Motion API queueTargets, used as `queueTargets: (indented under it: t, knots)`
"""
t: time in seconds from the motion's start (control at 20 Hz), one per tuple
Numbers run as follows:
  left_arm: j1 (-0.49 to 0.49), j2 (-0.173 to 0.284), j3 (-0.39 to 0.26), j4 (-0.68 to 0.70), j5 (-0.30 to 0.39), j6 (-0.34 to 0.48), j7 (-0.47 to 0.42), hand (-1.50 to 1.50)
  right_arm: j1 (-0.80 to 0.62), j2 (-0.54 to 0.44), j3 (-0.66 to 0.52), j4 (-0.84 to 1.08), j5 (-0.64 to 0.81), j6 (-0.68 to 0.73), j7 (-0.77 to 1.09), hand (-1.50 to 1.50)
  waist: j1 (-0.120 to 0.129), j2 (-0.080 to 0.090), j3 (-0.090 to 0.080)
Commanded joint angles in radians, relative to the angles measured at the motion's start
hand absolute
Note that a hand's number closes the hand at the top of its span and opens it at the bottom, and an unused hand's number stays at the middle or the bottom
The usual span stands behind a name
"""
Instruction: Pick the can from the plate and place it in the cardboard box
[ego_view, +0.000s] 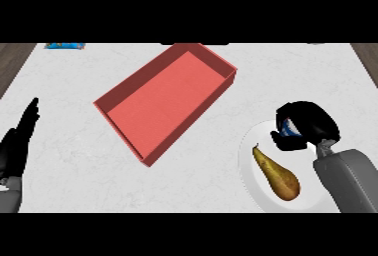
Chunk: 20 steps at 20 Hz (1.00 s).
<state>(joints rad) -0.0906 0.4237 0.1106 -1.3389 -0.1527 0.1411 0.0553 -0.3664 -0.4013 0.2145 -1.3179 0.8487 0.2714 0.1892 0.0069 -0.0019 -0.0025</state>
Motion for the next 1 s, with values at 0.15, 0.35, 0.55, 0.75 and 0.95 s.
queueTargets:
  t: [0.15, 0.35, 0.55, 0.75, 0.95]
  knots:
    - [-0.035, -0.038, 0.011, 0.056, -0.036, 0.003, -0.012, 0.00, -0.035, 0.052, -0.035, 0.109, 0.052, -0.115, -0.136, 1.50, -0.004, 0.003, 0.003]
    - [-0.016, -0.049, 0.002, -0.018, -0.055, 0.023, 0.052, 0.00, -0.043, 0.043, -0.029, -0.015, 0.128, -0.148, -0.029, 1.50, -0.008, 0.000, 0.003]
    - [-0.003, -0.005, 0.038, 0.004, -0.032, -0.028, 0.004, 0.00, -0.082, 0.042, -0.071, -0.141, 0.108, -0.125, -0.002, 1.50, -0.009, -0.001, 0.002]
    - [-0.025, -0.042, 0.021, 0.044, -0.050, 0.002, -0.005, 0.00, -0.179, 0.035, -0.101, -0.244, 0.090, -0.170, -0.042, 1.50, -0.014, -0.001, 0.002]
    - [0.021, -0.036, 0.039, 0.032, -0.041, -0.015, -0.053, 0.00, -0.240, 0.104, -0.060, -0.233, 0.093, -0.147, -0.045, 1.50, 0.005, 0.002, 0.002]
